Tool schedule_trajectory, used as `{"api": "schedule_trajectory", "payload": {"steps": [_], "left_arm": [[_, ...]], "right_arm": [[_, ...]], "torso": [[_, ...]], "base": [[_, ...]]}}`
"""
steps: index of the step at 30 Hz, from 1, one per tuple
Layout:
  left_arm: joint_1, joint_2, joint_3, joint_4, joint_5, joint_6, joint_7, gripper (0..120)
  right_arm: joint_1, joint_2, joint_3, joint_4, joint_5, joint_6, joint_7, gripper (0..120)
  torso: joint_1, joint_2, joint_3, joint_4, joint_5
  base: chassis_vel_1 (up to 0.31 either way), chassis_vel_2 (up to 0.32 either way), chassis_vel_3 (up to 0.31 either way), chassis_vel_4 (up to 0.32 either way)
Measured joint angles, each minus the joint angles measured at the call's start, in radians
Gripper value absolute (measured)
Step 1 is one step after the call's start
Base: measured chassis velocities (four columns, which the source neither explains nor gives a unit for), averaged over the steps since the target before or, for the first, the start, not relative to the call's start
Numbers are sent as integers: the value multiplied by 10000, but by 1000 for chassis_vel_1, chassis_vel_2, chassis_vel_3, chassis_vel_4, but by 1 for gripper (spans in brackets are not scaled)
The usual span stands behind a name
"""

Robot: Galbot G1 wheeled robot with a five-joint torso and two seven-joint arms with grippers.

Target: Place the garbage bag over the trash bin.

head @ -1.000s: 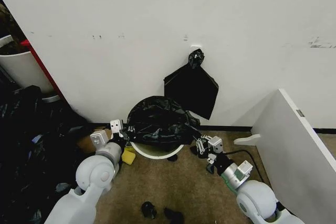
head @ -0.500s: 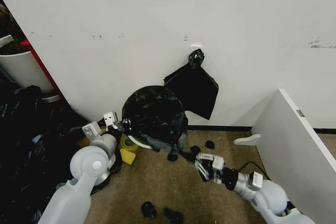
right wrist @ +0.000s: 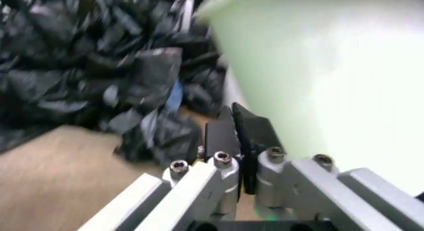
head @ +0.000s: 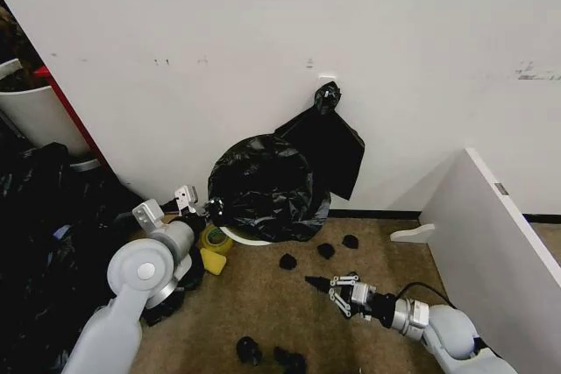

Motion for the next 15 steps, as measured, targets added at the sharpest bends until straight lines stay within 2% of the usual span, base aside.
{"api": "schedule_trajectory", "payload": {"steps": [3,4,9,12,13,15], "left_arm": [[-259,186,420,427,238,-142,77,1],[-259,186,420,427,238,-142,77,1],[-527,521,934,784,550,-336,65,1],[-570,512,944,783,539,-334,32,1],[-602,488,940,771,510,-331,-5,1],[-600,382,897,668,432,-318,-112,1]], "right_arm": [[-306,-239,349,345,-11,226,874,15],[-306,-239,349,345,-11,226,874,15],[-516,-226,965,341,-881,336,2842,35],[-561,-188,1023,313,-943,309,3291,40],[-595,-165,1037,305,-961,274,3606,49],[-684,-88,1009,303,-1060,141,4694,58]], "torso": [[0,0,0,-1,-3],[0,0,0,-1,-3],[0,0,0,0,1],[0,0,0,0,0],[0,0,0,-1,0],[0,0,0,-3,3]], "base": [[0,0,0,0],[0,0,0,0],[0,0,0,0],[0,0,0,0],[0,0,0,0],[0,0,0,0]]}}
